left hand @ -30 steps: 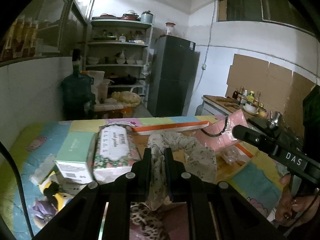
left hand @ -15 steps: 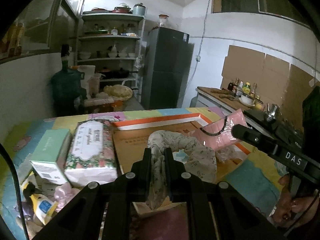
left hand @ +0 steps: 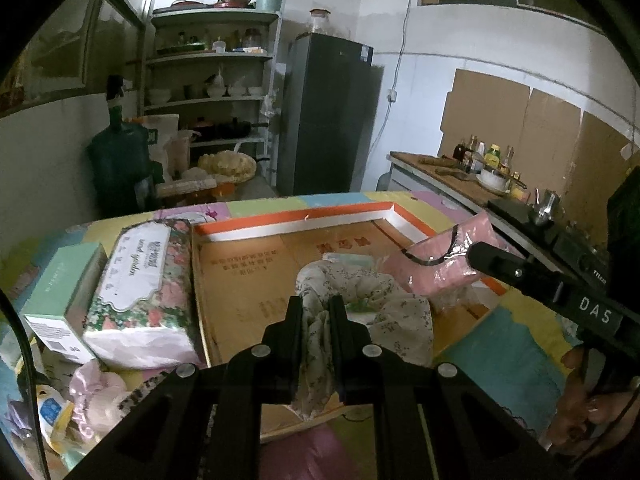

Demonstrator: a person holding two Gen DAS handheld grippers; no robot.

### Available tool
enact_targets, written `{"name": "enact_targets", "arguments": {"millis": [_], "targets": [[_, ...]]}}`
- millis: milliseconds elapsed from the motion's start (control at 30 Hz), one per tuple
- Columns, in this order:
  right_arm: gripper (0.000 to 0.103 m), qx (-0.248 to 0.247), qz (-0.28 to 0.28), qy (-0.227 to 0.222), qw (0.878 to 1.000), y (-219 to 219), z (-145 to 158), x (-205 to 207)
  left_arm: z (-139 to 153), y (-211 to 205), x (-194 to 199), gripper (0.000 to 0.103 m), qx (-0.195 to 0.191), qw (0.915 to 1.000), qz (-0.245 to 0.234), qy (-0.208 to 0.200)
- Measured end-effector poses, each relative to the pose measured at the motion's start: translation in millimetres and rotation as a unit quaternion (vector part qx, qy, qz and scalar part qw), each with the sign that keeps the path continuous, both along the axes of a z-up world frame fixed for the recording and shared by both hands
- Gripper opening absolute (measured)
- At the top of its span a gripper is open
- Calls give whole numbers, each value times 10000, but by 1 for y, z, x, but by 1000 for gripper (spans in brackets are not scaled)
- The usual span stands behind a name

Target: Organize soft objects

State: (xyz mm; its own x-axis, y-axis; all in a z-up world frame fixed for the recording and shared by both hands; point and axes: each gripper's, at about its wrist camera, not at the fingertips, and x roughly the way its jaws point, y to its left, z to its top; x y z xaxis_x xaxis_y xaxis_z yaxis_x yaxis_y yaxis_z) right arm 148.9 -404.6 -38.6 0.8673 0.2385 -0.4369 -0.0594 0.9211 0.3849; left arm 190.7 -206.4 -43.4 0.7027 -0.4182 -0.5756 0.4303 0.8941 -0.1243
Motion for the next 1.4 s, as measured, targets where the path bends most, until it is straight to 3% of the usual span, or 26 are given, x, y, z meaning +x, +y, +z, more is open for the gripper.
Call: {"name": "enact_targets", "arguments": {"millis": [367,833,967,1067,1200,1400], "targets": [[8,256,-82,288,9992,-20,-20,14,-20,-13,14,13,243,9993,77,287],[11,285,-203,479,9982,-31,-35,25,-34,-15,34,15,148,9979,243,584],[12,281,-214,514,9981,-33,-38,29,-37,-18,39,20,168,9971,296,674],[17,290,-220,527,9979,-35,-38,30,-39,-17,42,28,163,9965,337,749],[31,251,-261,538,9979,-34,-39,29,-37,-16,42,39,74,9969,330,711],[44,138,-334,506,9981,-32,-36,26,-30,-11,38,44,-55,9977,308,597]]}}
